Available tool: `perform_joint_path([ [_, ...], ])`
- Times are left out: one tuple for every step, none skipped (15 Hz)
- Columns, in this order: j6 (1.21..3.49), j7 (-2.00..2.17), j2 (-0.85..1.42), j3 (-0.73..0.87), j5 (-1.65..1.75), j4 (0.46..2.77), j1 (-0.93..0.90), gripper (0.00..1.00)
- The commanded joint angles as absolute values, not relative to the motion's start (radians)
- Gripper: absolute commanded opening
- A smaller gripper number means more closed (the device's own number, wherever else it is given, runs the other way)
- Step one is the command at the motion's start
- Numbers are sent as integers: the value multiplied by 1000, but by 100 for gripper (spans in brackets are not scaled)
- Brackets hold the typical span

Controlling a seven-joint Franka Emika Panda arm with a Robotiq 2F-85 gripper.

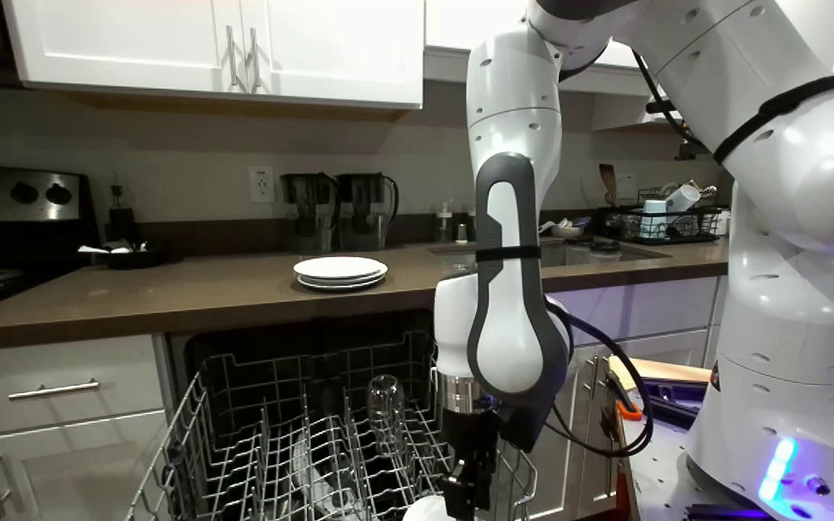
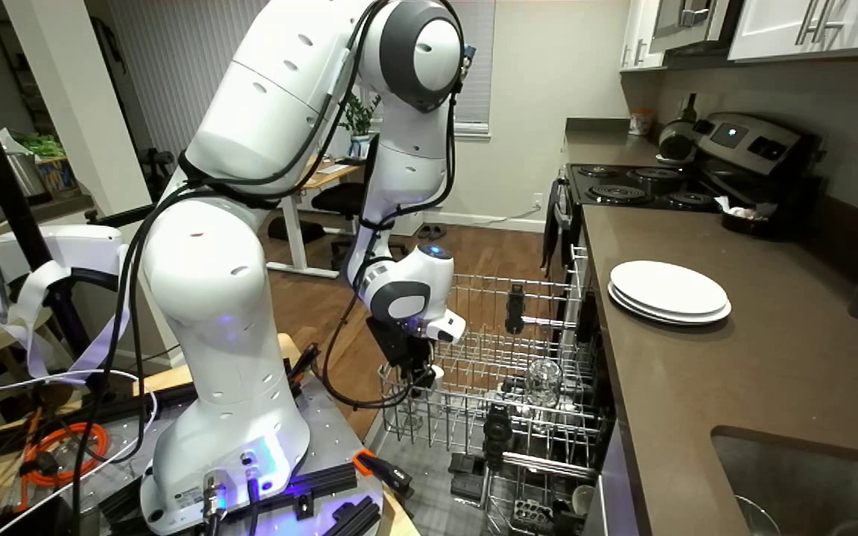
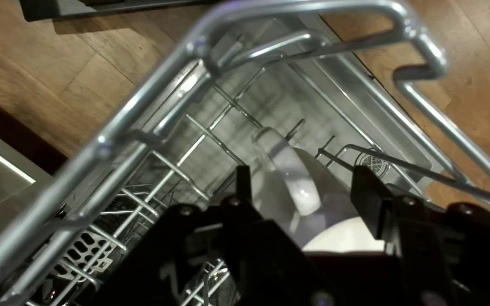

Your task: Move the white cup in the dishwasher to the corner closest to you

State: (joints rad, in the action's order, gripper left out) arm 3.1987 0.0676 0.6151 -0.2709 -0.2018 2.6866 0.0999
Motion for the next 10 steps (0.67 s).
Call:
perform_joint_path([
  [3187,112,561,-242,-186,2725,67,86],
  [3185,114,548,-234,-188,2733,60,89],
  [3184,118,531,-223,-190,2744,48,89],
  [3180,121,515,-216,-191,2755,40,91],
  [3173,125,492,-214,-191,2769,36,87],
  [3162,126,469,-219,-189,2782,41,86],
  [3152,126,448,-227,-187,2795,50,84],
  [3138,123,419,-235,-185,2809,60,82],
  [3122,122,390,-229,-185,2823,52,78],
  [3111,123,365,-218,-187,2833,39,77],
])
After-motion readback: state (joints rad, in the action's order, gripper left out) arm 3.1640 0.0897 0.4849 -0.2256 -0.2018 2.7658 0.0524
